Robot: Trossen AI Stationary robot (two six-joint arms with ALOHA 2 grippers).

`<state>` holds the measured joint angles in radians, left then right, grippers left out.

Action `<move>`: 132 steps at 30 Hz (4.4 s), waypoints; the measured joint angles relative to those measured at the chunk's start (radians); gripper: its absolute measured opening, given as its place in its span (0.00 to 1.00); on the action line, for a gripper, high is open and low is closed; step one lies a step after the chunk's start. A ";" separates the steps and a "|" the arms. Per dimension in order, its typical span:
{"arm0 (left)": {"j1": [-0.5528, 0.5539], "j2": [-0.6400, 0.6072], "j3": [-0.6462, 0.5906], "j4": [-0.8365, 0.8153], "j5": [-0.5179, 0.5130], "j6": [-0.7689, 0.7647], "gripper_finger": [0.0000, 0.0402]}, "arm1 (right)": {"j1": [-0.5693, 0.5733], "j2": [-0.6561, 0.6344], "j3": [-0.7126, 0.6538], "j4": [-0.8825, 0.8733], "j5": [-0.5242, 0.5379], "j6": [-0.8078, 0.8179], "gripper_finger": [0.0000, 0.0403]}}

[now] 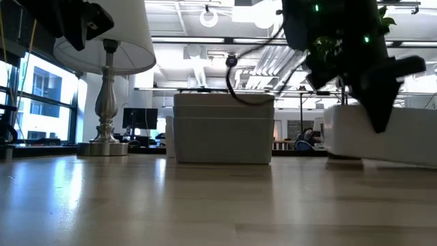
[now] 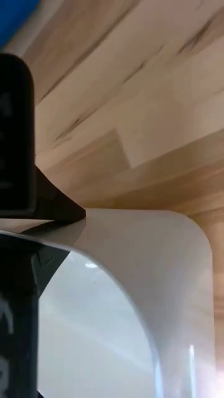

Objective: Stack baskets by color
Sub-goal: Stack the white bin on top of the top white bins

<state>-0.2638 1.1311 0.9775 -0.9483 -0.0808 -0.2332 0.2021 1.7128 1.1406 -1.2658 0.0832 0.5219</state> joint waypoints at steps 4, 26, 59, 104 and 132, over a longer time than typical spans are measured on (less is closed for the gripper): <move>0.000 0.000 0.000 -0.044 -0.031 -0.003 0.35 | 0.029 -0.001 0.080 -0.032 0.032 0.039 0.00; 0.005 -0.141 0.001 -0.182 -0.229 0.003 0.35 | -0.024 -0.002 0.676 -0.220 0.436 -0.073 0.00; 0.290 -0.240 0.001 -0.358 -0.263 -0.128 0.35 | -0.468 -0.001 0.793 0.580 0.269 -0.953 0.00; 0.290 -0.239 0.000 -0.357 -0.267 -0.158 0.35 | -0.521 0.370 1.215 0.231 0.143 -0.897 0.00; 0.290 -0.239 0.000 -0.356 -0.268 -0.183 0.35 | -0.489 0.496 1.166 0.129 -0.014 -0.907 0.00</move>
<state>0.0259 0.8919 0.9775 -1.3039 -0.3492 -0.4164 -0.2872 2.2087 2.3062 -1.1371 0.0697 -0.3853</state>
